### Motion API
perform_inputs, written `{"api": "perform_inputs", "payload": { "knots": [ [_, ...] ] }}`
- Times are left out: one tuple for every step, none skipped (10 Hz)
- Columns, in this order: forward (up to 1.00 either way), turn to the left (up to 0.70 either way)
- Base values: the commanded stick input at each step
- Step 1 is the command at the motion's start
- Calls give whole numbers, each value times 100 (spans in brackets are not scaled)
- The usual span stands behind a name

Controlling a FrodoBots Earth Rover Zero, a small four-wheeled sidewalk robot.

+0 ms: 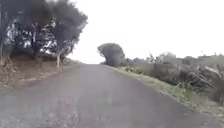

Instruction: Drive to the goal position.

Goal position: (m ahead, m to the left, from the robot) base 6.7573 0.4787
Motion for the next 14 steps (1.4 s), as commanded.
{"api": "perform_inputs", "payload": {
  "knots": [
    [100,0],
    [100,0],
    [100,0],
    [100,0],
    [100,0],
    [100,0],
    [100,0],
    [100,0],
    [100,6],
    [100,21],
    [100,18],
    [100,1],
    [100,0],
    [100,0]
  ]
}}
